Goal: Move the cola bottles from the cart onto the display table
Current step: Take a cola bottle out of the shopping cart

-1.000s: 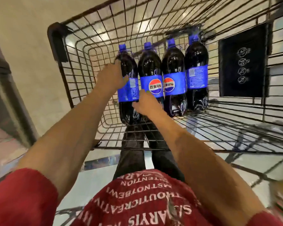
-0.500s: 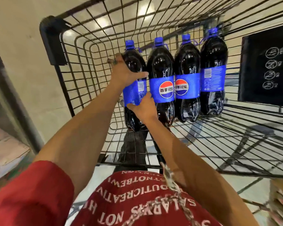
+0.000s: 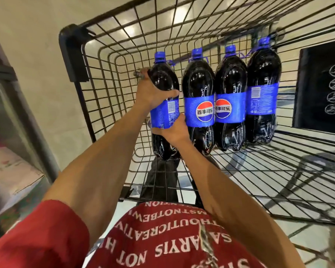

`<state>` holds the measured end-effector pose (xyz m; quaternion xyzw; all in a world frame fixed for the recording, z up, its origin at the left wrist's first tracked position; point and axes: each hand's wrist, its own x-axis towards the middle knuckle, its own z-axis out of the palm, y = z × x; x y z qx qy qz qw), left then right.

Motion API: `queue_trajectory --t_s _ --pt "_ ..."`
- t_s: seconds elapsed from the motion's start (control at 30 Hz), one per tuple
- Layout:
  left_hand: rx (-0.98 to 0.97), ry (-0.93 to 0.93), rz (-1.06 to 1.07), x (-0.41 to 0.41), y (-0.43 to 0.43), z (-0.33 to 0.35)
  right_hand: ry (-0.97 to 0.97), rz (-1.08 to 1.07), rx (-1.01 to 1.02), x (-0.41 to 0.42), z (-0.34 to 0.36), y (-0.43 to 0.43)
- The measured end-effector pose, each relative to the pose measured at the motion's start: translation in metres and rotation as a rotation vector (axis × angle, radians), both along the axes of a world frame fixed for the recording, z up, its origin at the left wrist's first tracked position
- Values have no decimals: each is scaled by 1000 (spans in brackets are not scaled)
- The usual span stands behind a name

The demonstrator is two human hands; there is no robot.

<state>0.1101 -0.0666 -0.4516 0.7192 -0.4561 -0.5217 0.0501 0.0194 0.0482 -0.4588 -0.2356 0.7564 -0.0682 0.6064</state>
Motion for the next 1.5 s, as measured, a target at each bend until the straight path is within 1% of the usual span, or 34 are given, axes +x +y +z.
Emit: queue_trajectory --t_s 0.1,0.17,0.27,0.43,0.57,0.7,0.8,0.9,1.0,1.07,1.3,1.4,1.5 --pt "4 -5 68 7 4 -1 -30 38 16 -5 -3 -1" --pt "2 -2 112 12 6 -1 -11 66 -21 -6 1 -2" --pt "15 42 122 15 8 12 16 108 -69 -5 8 0" --pt "-100 98 156 18 15 28 85 145 -166 -5 30 1" --pt "-170 137 225 21 26 58 143 205 -256 -12 60 5" --pt "-286 175 329 24 42 104 235 329 -361 -18 98 4" --pt "-419 186 375 22 49 150 233 334 -464 -25 130 0" --pt "-552 210 381 18 51 203 172 315 -573 -30 166 -6" --pt "-684 219 386 17 51 255 47 303 -680 -35 204 -13" --pt "-739 227 397 18 53 287 -46 343 -712 -40 230 -19" --pt "-938 188 483 32 83 381 -299 669 -790 -50 305 -46" --pt "-1013 168 524 40 104 416 -378 750 -836 -38 334 -46" --pt "-1094 108 584 53 130 444 -413 843 -857 -18 357 -40"
